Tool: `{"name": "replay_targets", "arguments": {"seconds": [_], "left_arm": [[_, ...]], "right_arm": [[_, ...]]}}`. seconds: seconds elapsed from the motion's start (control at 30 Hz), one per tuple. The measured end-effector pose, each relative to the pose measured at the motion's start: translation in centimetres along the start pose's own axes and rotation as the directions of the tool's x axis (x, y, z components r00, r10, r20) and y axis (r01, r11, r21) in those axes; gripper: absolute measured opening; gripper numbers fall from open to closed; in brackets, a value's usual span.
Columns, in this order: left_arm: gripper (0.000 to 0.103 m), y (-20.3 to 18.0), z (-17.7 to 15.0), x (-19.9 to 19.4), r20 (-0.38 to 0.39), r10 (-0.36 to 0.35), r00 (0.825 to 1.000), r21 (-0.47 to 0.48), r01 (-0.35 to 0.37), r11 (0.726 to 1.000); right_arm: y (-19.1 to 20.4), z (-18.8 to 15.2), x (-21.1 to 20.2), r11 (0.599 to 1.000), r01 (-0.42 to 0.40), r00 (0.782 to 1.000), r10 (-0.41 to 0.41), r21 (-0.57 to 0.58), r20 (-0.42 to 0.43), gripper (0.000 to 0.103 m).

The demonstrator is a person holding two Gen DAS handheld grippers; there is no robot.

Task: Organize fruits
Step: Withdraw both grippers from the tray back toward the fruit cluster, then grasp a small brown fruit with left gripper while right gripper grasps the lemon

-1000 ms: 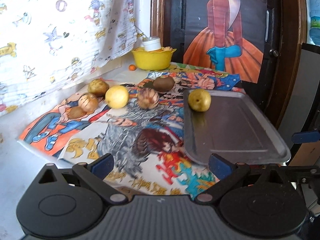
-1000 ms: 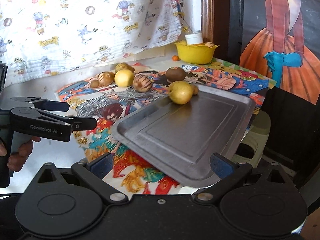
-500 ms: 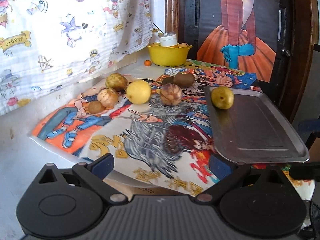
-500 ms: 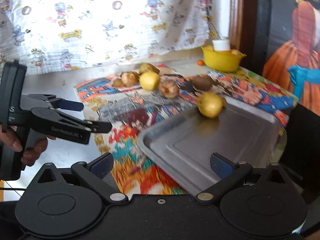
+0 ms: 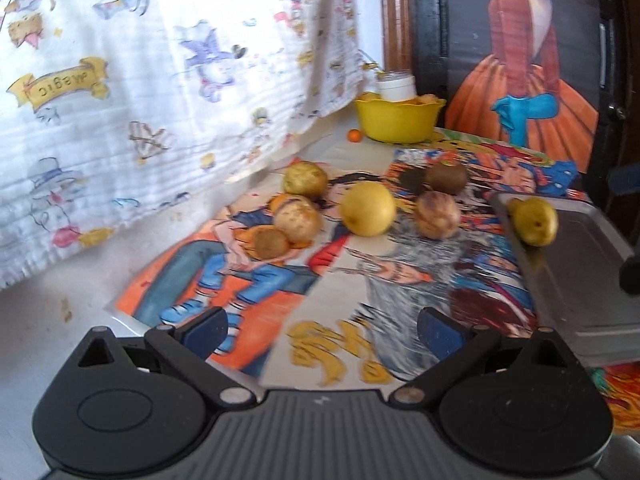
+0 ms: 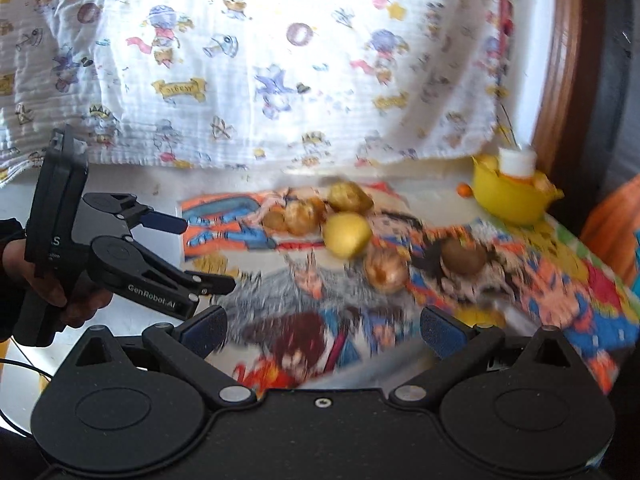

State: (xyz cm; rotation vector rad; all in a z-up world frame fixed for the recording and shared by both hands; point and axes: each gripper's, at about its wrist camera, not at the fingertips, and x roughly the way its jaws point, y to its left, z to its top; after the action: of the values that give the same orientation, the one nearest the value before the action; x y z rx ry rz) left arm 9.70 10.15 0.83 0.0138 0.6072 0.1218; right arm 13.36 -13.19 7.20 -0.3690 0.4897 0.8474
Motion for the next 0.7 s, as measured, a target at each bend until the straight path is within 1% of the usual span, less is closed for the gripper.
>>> {"name": "replay_targets", "arguments": {"seconds": [0.2,0.43,0.7], "left_arm": [[0.103,2.0,1.2,2.3,0.004,0.027,1.000,-0.011,-0.027,1.000],[0.103,3.2,2.4,5.0,0.008,0.022,1.000,0.018,-0.023,1.000],[0.103,4.3,3.1,7.2,-0.006,0.011,1.000,0.049,-0.010,0.999]], "right_arm": [[-1.5,2.4,3.4,0.998,-0.008,1.000,0.008,-0.061,0.003,0.102],[-3.2,4.8,8.7,0.989,-0.020,0.999,0.015,-0.146,-0.040,0.102],[-4.8,5.7,13.8,0.986,-0.064,0.995,0.051,-0.157,-0.084,0.102]]}}
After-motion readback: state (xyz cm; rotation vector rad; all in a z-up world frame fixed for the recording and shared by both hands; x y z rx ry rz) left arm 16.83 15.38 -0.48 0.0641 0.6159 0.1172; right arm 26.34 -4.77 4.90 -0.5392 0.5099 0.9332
